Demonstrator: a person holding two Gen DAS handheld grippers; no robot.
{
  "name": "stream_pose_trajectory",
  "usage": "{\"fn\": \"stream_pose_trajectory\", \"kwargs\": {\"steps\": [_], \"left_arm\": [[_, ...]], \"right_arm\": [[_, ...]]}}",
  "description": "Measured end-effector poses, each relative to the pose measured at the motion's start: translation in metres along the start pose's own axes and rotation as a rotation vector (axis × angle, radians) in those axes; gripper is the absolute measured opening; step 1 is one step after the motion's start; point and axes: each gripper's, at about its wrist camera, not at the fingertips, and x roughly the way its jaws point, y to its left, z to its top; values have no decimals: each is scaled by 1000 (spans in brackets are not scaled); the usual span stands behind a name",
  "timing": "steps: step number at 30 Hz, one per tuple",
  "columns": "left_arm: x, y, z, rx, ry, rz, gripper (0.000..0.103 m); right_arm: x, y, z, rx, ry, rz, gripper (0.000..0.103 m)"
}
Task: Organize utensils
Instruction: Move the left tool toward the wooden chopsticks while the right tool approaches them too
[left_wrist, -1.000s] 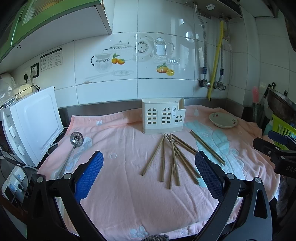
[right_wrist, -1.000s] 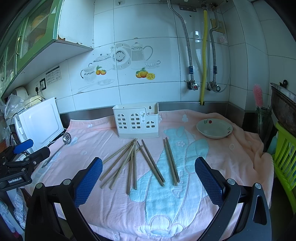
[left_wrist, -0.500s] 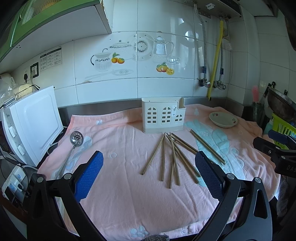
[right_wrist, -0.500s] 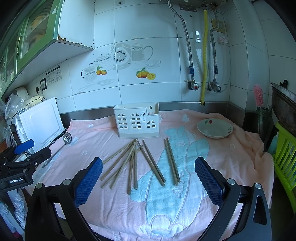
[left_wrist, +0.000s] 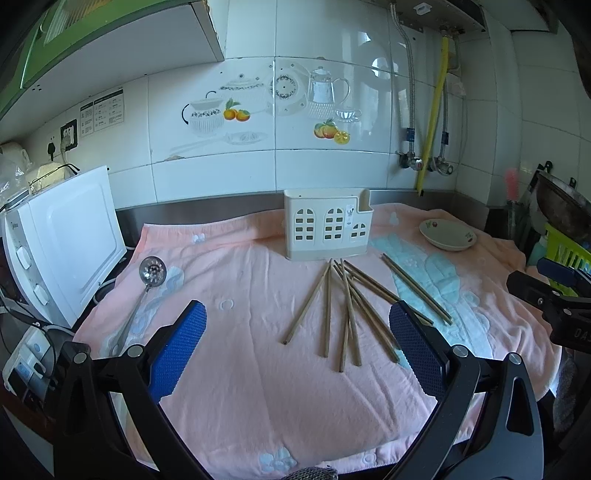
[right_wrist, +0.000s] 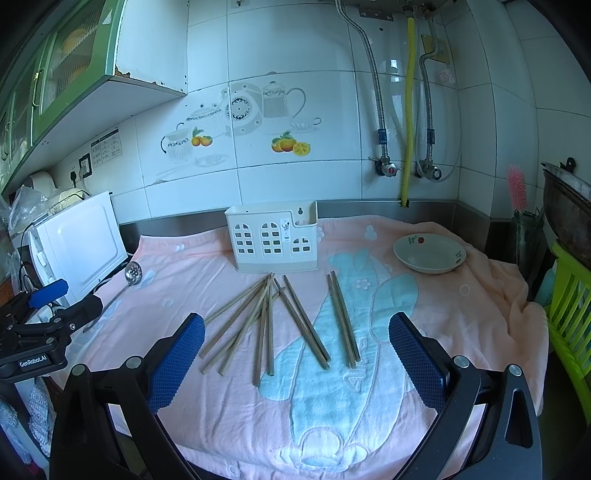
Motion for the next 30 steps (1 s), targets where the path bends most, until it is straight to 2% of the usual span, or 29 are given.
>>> {"fn": "stream_pose_trajectory", "kwargs": {"steps": [17,30], "left_arm": [[20,-2,-7,1,54,1,98],[50,2,-11,-12,122,4,98]], "right_arm": [[19,-3,-7,13,37,3,97],[47,-4,-10,16,91,10,97]]}}
